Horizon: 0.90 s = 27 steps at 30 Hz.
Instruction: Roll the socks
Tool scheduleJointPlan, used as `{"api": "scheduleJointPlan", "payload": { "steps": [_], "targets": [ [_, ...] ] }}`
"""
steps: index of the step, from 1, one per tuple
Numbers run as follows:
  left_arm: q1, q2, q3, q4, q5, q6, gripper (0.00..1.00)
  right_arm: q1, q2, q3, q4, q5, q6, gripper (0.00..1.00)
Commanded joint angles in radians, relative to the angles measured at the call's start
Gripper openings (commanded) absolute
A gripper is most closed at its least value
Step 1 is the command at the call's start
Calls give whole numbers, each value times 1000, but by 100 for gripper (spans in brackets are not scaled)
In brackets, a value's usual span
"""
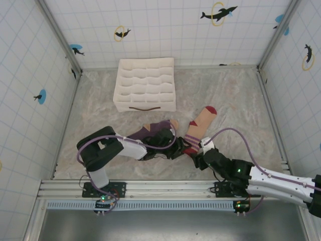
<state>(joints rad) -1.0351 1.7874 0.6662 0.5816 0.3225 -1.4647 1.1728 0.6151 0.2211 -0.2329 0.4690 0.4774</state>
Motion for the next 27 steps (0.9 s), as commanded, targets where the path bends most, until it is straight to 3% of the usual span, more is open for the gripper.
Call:
{"api": "scheduleJointPlan", "payload": {
  "steps": [1,5,6,10,18,27],
  "targets": [
    [16,77,-12,-116,-20,10,55,10,-3,-25,46,37,-14,73],
    [23,83,-29,-102,-18,10,29,13,-6,-34,45,18,-19,72],
    [24,75,-38,-111,-27,13,16,16,0,-33,38,18,-20,72],
    [29,10,-40,-240,-63,74,1,64,31,-37,59,36,-52,70],
    [52,-117,-56,-431,29,225,0,251,214,-18,177,193,-173,67],
    [91,-157,-62,-447,171,293,2,339,447,30,367,212,-342,63]
  ]
}}
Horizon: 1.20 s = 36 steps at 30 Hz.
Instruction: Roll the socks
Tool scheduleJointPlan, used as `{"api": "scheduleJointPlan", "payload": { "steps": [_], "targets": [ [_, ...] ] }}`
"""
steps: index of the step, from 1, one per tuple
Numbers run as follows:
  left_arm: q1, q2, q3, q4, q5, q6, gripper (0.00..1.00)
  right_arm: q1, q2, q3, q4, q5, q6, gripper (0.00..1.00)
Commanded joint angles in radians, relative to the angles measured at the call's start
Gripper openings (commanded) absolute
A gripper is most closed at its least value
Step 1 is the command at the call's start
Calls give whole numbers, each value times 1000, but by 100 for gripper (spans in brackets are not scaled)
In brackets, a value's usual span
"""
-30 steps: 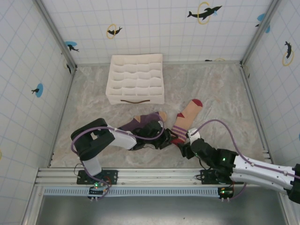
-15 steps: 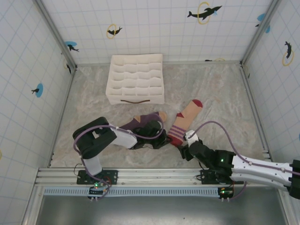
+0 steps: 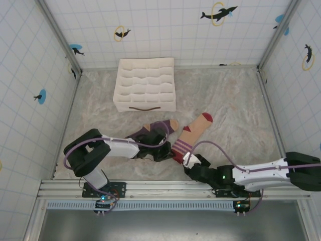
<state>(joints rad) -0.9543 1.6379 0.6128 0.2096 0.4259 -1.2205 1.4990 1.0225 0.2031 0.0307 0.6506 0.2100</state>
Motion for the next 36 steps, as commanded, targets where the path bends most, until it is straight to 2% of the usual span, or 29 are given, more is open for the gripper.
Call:
{"api": "scheduleJointPlan", "payload": {
  "steps": [1,7,11,21,23,26,28,31,36],
  "targets": [
    [15,-5,-2,-85,79,57,2,15,62,53,124,19,-98,63],
    [38,1,5,-86,128,71,2,18,180,81,211,20,-184,60],
    [56,-6,8,-104,143,85,2,19,262,115,234,17,-231,53],
    [76,2,27,-130,172,108,2,19,361,134,259,-32,-225,46],
    [81,0,31,-143,174,113,1,24,345,141,252,-40,-220,48],
    [83,-8,40,-155,175,117,1,26,316,134,263,-48,-210,62],
    [84,-9,46,-157,177,119,2,22,320,123,279,-52,-210,63],
    [84,-7,52,-157,192,121,2,17,358,122,282,-35,-206,59],
    [84,-16,48,-160,204,122,1,4,408,101,337,6,-185,47]
  ]
}}
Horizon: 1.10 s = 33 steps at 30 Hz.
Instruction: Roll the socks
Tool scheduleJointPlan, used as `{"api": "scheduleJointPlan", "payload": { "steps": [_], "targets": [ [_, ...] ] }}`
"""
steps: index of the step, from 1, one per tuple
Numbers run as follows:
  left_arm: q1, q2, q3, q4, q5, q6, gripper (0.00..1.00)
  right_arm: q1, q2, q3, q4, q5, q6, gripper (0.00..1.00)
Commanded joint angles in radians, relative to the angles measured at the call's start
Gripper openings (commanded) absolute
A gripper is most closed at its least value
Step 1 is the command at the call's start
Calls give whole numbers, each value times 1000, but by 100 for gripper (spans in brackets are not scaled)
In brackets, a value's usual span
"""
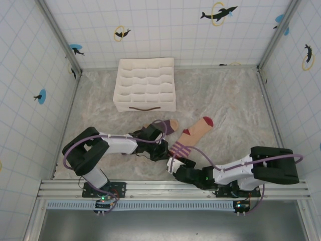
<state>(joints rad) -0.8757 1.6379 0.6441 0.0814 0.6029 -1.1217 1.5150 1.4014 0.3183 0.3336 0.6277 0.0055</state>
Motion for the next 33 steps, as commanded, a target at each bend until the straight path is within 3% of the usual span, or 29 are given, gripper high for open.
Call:
{"api": "scheduleJointPlan", "payload": {
  "steps": [1,9,11,15,20,22,27,30,33],
  "targets": [
    [6,-16,16,-35,28,28,1,-16,34,-22,46,32,25,42],
    [20,-35,3,-54,-2,46,4,-77,-2,-56,61,-53,77,8],
    [24,-49,7,-55,-19,48,13,-111,-28,-62,53,-119,100,0],
    [30,-73,28,-82,-41,67,36,-199,-82,-73,47,-265,153,0],
    [41,-120,35,-112,-109,85,75,-321,-127,-89,49,-439,230,0],
    [41,-137,29,-100,-140,85,83,-363,-134,-95,51,-499,268,0],
    [27,-202,1,-63,-298,95,84,-466,-163,-143,130,-634,381,0],
    [-6,-275,-58,-8,-443,91,75,-527,-174,-159,155,-691,459,0],
    [-23,-319,-113,73,-498,72,71,-611,-184,-184,205,-791,549,0]
  ]
}}
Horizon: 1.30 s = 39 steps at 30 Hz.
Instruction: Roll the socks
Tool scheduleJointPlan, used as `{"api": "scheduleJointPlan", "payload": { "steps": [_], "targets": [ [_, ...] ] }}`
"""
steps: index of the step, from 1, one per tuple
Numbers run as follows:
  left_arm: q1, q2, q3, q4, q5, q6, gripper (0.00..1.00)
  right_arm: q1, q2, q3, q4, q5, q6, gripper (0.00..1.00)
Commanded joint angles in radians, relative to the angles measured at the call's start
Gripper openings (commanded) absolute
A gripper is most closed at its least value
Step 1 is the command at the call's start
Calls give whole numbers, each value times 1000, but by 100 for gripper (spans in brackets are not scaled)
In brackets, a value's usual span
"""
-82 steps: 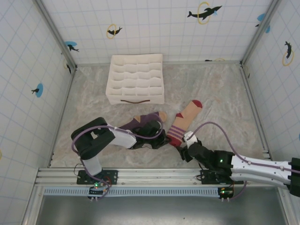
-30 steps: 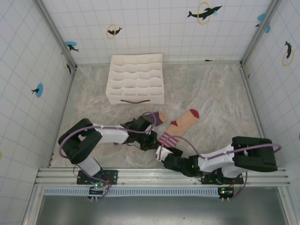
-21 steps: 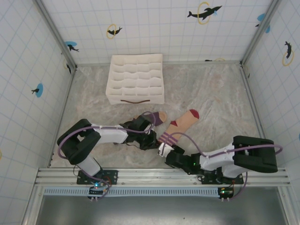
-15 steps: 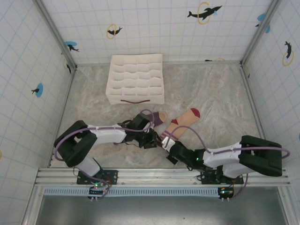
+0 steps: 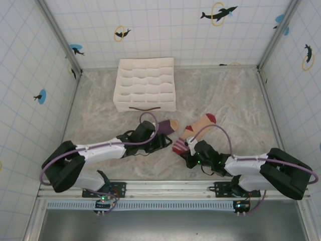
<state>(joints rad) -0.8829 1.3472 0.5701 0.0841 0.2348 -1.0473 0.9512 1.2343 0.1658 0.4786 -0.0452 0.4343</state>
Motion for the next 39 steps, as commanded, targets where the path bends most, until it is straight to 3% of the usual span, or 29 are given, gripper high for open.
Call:
{"api": "scheduleJointPlan", "payload": {
  "steps": [1,6,14,22,31,39],
  "targets": [
    [-25,-28,-34,69,-146,6,70,-69,-23,-41,76,-141,148,0],
    [-88,5,-18,101,-211,33,64,-184,-20,-65,104,-231,261,0],
    [-150,72,-14,195,-252,59,62,-292,89,-56,126,-331,379,0],
    [-175,181,32,240,-266,60,61,-342,189,-2,56,-406,497,0],
    [-178,314,95,288,-221,17,45,-364,253,24,40,-427,563,0],
    [-178,360,97,312,-231,-29,40,-373,274,20,64,-429,588,0]
  ]
}}
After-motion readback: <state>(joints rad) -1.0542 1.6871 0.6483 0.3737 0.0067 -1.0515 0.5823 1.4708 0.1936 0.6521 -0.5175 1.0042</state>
